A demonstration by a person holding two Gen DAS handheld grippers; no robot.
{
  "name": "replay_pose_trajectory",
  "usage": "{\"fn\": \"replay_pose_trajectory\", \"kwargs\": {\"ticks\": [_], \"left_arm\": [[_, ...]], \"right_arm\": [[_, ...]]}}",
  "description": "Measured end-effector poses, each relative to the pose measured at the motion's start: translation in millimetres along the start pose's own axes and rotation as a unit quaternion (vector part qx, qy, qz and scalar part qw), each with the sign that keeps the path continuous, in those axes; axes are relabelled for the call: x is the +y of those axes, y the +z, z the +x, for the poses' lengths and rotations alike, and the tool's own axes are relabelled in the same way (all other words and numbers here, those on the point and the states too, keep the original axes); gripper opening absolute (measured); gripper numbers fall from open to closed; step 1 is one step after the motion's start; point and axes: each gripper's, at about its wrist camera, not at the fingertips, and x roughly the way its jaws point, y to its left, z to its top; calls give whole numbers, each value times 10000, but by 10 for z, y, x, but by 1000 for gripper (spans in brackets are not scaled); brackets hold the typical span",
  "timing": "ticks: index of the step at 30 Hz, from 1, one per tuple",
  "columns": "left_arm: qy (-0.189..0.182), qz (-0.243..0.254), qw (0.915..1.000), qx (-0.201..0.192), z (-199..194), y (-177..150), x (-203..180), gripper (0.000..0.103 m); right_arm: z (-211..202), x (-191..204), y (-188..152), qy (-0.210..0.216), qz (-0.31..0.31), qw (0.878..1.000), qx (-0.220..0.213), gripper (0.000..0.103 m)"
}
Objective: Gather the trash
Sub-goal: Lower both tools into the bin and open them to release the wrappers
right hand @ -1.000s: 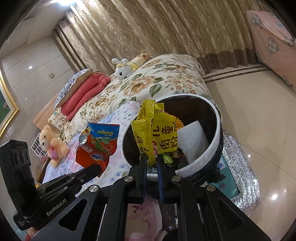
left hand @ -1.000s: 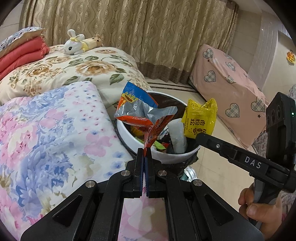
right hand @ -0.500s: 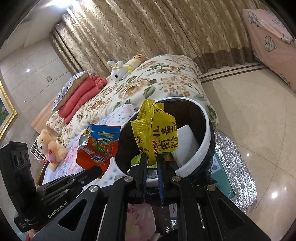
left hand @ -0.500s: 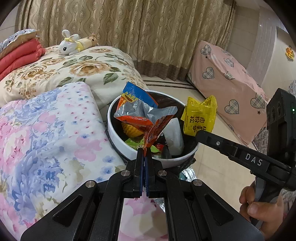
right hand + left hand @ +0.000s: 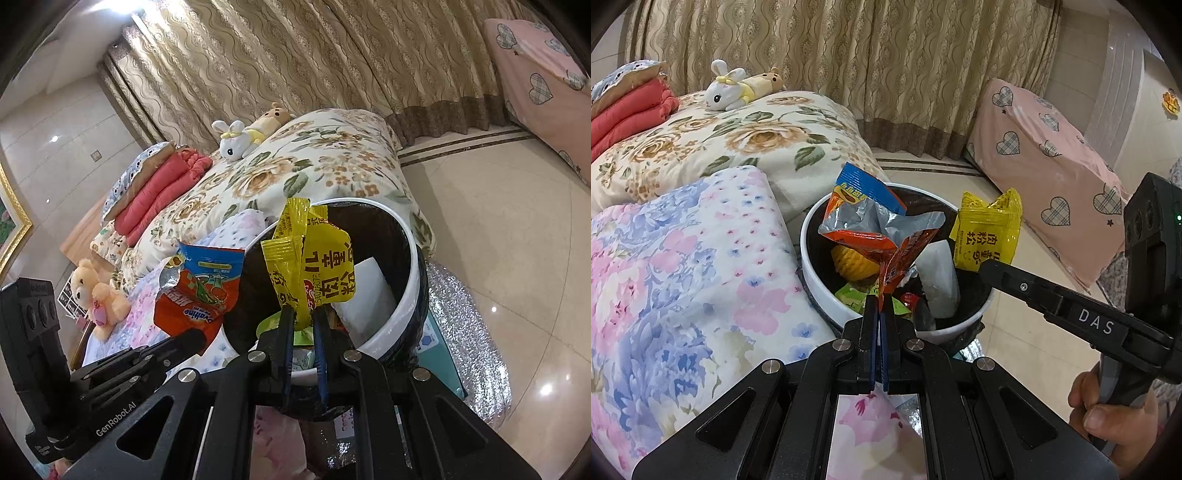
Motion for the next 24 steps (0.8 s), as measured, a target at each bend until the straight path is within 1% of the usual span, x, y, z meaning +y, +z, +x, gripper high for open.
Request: {"fn": "replay_pose_trajectory", "kwargs": {"ticks": [24], "left_arm": [[43, 24, 10000, 82, 193, 115, 22, 1]], "right_arm": [[186, -21, 139, -91, -41, 9999, 86, 11]]}}
